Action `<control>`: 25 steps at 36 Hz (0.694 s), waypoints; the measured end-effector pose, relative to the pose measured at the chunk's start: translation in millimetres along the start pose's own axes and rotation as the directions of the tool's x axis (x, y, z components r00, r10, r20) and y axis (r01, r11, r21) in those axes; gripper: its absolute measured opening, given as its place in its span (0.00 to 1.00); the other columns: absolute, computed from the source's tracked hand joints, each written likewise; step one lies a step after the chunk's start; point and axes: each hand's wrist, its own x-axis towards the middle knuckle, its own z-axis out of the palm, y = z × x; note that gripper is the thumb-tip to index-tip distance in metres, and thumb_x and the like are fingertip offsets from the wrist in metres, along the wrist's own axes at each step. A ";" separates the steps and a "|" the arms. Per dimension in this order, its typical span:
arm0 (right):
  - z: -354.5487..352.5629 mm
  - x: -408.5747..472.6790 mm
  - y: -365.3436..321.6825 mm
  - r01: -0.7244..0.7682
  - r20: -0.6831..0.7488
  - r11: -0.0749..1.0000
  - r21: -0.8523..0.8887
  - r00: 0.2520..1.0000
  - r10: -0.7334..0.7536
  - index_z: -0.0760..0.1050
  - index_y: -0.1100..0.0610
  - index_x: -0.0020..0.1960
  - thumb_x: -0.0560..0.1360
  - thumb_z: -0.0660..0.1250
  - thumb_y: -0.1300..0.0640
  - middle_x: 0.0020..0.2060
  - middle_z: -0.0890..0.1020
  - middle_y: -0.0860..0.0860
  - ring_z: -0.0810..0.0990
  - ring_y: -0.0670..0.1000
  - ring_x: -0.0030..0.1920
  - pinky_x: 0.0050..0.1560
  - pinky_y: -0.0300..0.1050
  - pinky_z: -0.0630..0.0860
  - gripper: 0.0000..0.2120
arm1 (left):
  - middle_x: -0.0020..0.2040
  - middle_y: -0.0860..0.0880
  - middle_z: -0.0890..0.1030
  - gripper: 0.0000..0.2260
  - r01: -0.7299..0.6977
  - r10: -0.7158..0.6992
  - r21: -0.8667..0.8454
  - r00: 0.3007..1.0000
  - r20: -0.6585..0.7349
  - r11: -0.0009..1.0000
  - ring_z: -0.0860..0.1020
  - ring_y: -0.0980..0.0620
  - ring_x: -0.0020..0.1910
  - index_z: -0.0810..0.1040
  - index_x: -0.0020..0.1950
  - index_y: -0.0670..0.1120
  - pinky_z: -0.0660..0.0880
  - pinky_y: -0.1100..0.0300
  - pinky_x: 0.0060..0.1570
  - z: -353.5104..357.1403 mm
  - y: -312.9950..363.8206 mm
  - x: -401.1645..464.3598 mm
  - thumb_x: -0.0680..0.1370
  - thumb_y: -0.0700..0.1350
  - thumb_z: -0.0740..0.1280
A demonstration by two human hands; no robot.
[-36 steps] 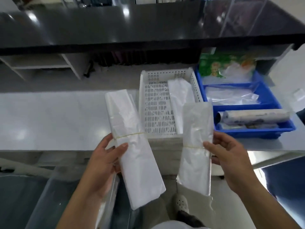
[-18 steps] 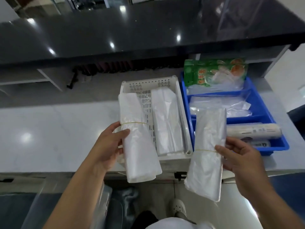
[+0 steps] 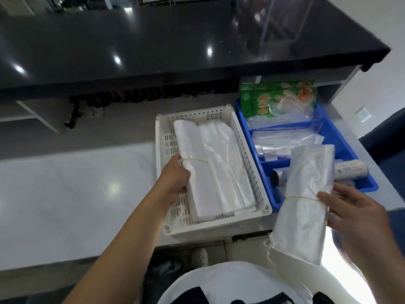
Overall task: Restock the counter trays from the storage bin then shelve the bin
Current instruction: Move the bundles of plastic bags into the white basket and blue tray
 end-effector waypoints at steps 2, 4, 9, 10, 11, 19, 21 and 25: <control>6.8 -3.4 0.0 -0.007 -0.007 1.000 0.020 1.000 0.007 0.78 0.59 0.58 0.73 0.72 0.62 0.49 0.85 0.55 0.85 0.55 0.48 0.40 0.57 0.82 0.14 | 0.55 0.45 0.81 0.30 -0.030 0.031 0.042 1.000 -0.006 0.999 0.82 0.45 0.47 0.69 0.71 0.54 0.79 0.57 0.33 1.0 -5.9 0.5 0.74 0.29 0.57; 17.2 -5.5 -1.9 -0.039 -0.023 0.995 0.093 0.999 0.041 0.80 0.56 0.56 0.68 0.73 0.62 0.46 0.85 0.53 0.86 0.51 0.44 0.36 0.47 0.83 0.16 | 0.63 0.48 0.78 0.30 -0.163 0.175 0.215 0.984 -0.037 0.963 0.79 0.43 0.59 0.67 0.72 0.55 0.80 0.50 0.51 -0.5 -13.1 4.1 0.74 0.32 0.59; 36.0 -9.5 -10.6 -0.014 -0.019 0.995 0.096 1.000 0.016 0.82 0.52 0.48 0.70 0.73 0.65 0.43 0.86 0.49 0.86 0.51 0.44 0.36 0.43 0.82 0.11 | 0.81 0.51 0.42 0.38 -0.278 0.305 0.674 0.949 0.081 0.684 0.44 0.46 0.80 0.45 0.80 0.54 0.51 0.47 0.76 6.7 -17.3 16.9 0.78 0.49 0.66; 39.2 -11.0 -11.6 -0.012 -0.026 0.995 0.096 1.000 0.014 0.82 0.52 0.49 0.70 0.72 0.65 0.43 0.86 0.48 0.86 0.51 0.44 0.36 0.43 0.82 0.11 | 0.81 0.51 0.39 0.41 -0.276 0.286 0.709 0.952 0.108 0.649 0.41 0.46 0.80 0.43 0.80 0.54 0.48 0.46 0.76 10.4 -17.0 20.3 0.77 0.54 0.67; 41.7 -12.9 -12.7 -0.010 -0.031 0.995 0.100 0.999 0.013 0.81 0.53 0.51 0.71 0.72 0.64 0.43 0.86 0.47 0.86 0.51 0.45 0.36 0.43 0.82 0.11 | 0.80 0.51 0.37 0.43 -0.268 0.265 0.741 0.956 0.126 0.616 0.39 0.46 0.79 0.41 0.80 0.53 0.46 0.46 0.76 13.7 -17.1 23.6 0.76 0.58 0.67; 49.5 -24.3 -10.1 0.011 -0.059 0.991 0.135 0.998 -0.003 0.80 0.55 0.53 0.71 0.72 0.64 0.46 0.85 0.51 0.86 0.54 0.47 0.38 0.45 0.83 0.12 | 0.78 0.47 0.29 0.48 -0.274 0.207 0.887 0.956 0.209 0.371 0.28 0.43 0.76 0.37 0.80 0.51 0.39 0.40 0.75 29.9 -26.9 41.2 0.73 0.59 0.69; 48.6 -27.2 -6.8 0.003 -0.068 0.991 0.135 0.998 0.007 0.80 0.55 0.54 0.69 0.73 0.63 0.48 0.84 0.54 0.86 0.55 0.48 0.39 0.47 0.83 0.13 | 0.78 0.48 0.29 0.49 -0.307 0.213 0.890 0.946 0.246 0.337 0.28 0.44 0.76 0.38 0.80 0.52 0.38 0.39 0.75 28.3 -28.4 43.0 0.72 0.58 0.69; 49.5 -30.8 0.3 0.000 -0.099 0.990 0.141 0.995 0.014 0.81 0.54 0.51 0.67 0.74 0.61 0.48 0.84 0.56 0.86 0.54 0.44 0.37 0.47 0.82 0.13 | 0.79 0.49 0.31 0.48 -0.366 0.229 0.880 0.924 0.306 0.302 0.29 0.46 0.77 0.39 0.80 0.54 0.38 0.41 0.75 24.8 -31.3 45.4 0.72 0.59 0.69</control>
